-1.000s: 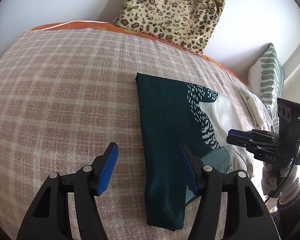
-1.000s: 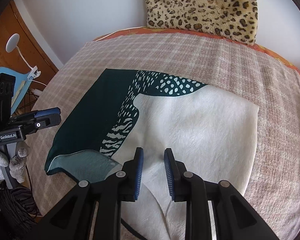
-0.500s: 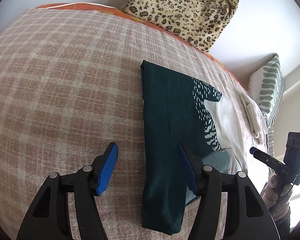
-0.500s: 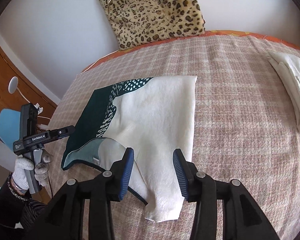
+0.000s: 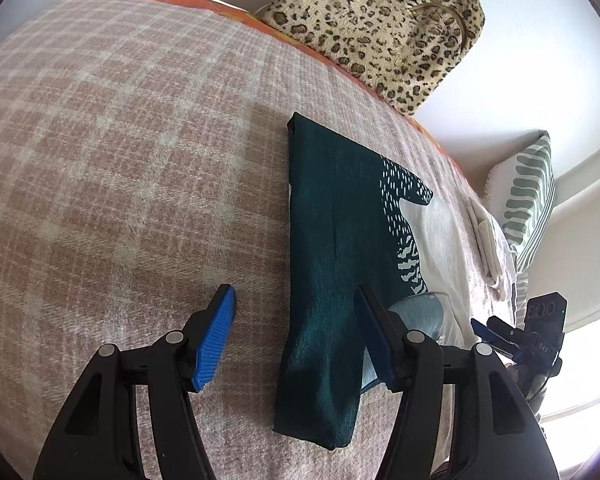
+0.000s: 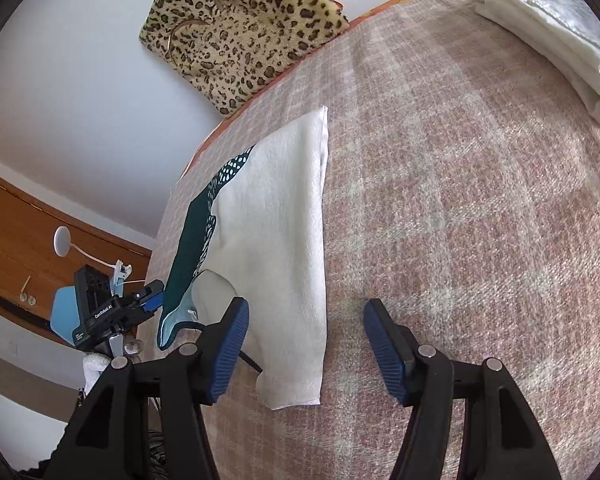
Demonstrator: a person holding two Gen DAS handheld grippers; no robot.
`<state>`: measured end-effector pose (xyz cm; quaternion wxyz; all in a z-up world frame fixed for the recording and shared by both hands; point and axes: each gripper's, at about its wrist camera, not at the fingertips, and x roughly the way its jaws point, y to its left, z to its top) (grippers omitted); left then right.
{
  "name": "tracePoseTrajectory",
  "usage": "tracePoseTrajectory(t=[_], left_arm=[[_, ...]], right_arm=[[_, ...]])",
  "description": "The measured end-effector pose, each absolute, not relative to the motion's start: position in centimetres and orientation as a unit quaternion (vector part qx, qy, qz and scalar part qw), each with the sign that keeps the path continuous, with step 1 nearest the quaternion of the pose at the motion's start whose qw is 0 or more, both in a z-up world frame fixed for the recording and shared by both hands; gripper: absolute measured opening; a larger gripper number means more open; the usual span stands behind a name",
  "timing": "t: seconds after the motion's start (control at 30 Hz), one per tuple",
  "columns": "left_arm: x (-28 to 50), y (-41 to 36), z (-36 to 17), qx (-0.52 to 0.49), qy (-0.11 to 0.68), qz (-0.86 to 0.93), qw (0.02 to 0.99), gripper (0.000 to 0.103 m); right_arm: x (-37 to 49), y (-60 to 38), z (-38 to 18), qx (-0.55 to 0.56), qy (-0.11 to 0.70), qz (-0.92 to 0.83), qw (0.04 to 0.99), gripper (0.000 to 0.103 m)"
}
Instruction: Fold small clothes
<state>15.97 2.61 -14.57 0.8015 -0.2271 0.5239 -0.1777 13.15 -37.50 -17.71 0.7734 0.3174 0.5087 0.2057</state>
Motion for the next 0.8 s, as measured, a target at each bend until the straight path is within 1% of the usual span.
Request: tracePoseTrajectory(t=[0.17,0.33,0.5,0.53,0.57,0.6,0.63,0.7,0.77,0.8], left_arm=[[16.1,2.6,-14.6,-0.225,0.521,-0.184,0.802,0.061],[16.9,2.5,-14.8,-0.239,0.519,-0.200,0.796,0.061],[17.8,2.2,-15.1,-0.255,0.520,-0.215,0.786,0.061],[17.9,2.1,-15.1,-0.254,0.521,-0.218,0.785,0.061],[18.1,1.9,-15.2,-0.255,0.524,-0.226,0.781,0.061],[18.2,1.8,-15.2,-0.255,0.522,-0.229,0.781,0.061],[18.3,1.7,-15.2,-0.253,0.523,-0.231,0.781,0.059],[18.6,1.6,-15.2,-0.255,0.522,-0.238,0.778,0.059],[19.0,1.7,-15.5,-0.271,0.523,-0.244,0.770,0.058],[19.1,1.8,-15.6,-0.279,0.523,-0.244,0.768,0.058]], right_arm=[[13.4,-37.8,-18.1,0.339,0.503,0.217,0.765,0.066],[13.4,-37.2,-17.9,0.333,0.502,0.216,0.768,0.069],[14.2,-36.3,-18.1,0.332,0.505,0.235,0.761,0.068],[14.3,-36.2,-18.1,0.331,0.507,0.238,0.759,0.067],[14.5,-36.2,-18.2,0.332,0.507,0.241,0.758,0.064],[14.7,-36.0,-18.5,0.336,0.512,0.249,0.750,0.057],[14.9,-35.8,-18.7,0.339,0.515,0.253,0.745,0.054],[15.3,-35.7,-19.0,0.343,0.515,0.259,0.742,0.049],[15.5,-35.6,-19.1,0.350,0.514,0.261,0.738,0.047],[15.7,-35.5,-19.3,0.354,0.515,0.261,0.736,0.043]])
